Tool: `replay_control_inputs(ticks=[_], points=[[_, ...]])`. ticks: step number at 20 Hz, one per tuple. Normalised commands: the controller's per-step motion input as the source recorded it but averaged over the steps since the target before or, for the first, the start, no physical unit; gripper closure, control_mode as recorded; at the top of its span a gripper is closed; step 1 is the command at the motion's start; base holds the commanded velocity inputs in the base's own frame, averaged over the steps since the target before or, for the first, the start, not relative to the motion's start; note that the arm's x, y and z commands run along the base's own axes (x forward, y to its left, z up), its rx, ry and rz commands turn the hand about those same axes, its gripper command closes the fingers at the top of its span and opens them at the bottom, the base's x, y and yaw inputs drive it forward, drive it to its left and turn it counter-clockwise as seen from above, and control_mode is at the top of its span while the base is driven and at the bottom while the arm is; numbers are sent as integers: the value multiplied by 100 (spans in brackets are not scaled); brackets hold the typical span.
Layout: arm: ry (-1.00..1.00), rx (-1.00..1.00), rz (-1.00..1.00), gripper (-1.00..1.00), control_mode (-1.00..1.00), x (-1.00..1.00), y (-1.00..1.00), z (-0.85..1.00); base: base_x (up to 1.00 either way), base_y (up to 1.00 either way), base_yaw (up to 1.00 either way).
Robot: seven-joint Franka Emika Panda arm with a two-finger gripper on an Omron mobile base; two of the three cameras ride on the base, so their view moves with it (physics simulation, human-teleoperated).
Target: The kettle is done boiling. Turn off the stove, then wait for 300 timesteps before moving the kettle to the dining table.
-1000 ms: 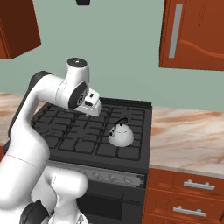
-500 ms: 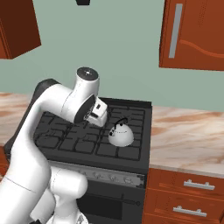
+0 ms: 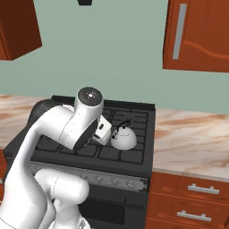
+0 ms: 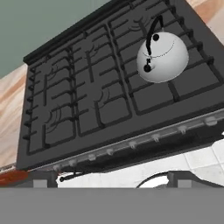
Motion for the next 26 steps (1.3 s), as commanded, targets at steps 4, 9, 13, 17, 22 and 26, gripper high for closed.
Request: replay_control_inputs(ticks=[4,9,13,17,22,26], points=[[-11,3,-14,-100,-100,-41,-17,-9,0,0,0],[-11,4,-17,-100,-100,-37,-28,-16,0,0,0],[-11,5,-17,-100,-100,-30,-27,-18,0,0,0],[-7,10,-16,-100,-100,-27,-29,-17,0,0,0],[0,19,-9,-100,-100,-30,-29,-28,0,0,0],[-5,22,-3,-100,-100,-16,-25,-36,0,0,0]])
